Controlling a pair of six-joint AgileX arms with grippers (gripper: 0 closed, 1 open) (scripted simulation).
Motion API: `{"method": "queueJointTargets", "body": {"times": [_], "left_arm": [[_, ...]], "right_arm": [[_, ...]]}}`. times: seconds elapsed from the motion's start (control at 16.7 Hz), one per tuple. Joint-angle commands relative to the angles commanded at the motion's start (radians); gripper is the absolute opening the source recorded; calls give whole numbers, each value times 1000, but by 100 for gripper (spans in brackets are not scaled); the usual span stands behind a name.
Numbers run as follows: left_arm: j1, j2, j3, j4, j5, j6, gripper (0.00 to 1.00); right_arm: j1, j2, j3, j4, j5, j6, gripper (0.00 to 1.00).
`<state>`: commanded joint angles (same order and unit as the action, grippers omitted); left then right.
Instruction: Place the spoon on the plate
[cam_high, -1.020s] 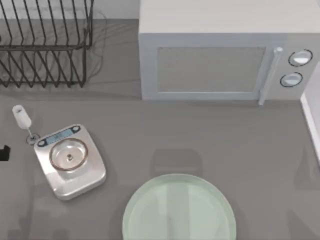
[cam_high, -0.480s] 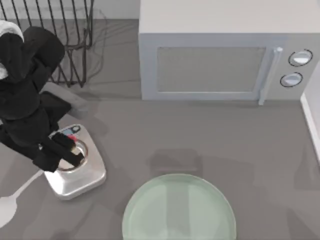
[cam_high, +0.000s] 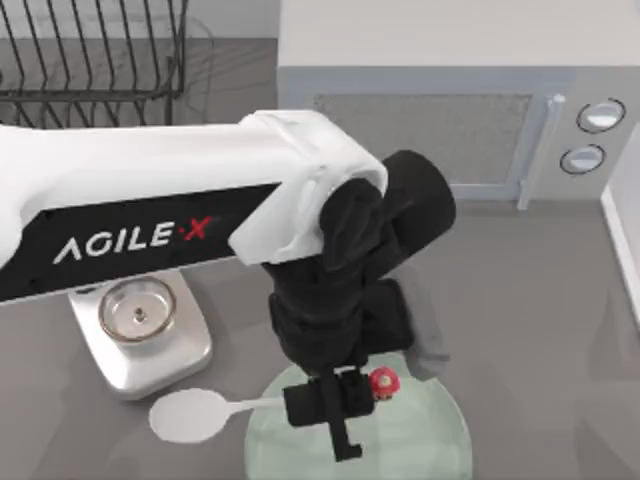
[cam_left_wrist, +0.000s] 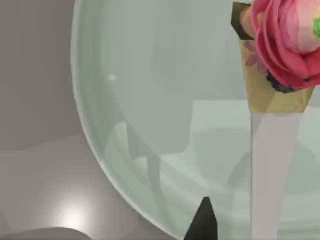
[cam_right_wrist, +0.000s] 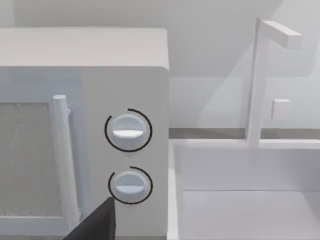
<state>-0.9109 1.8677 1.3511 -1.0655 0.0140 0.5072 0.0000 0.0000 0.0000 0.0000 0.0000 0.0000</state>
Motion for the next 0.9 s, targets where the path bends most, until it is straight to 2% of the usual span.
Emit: {"method": "queueJointTargets", "body": {"times": [0.24,0.9], "left_arm": [[-125,36,40,29,1,50,0],[-126,24,36,40,-2,51,0]], "right_arm": [[0,0,0,0,0,0,100],[0,0,0,0,0,0,100]]}}
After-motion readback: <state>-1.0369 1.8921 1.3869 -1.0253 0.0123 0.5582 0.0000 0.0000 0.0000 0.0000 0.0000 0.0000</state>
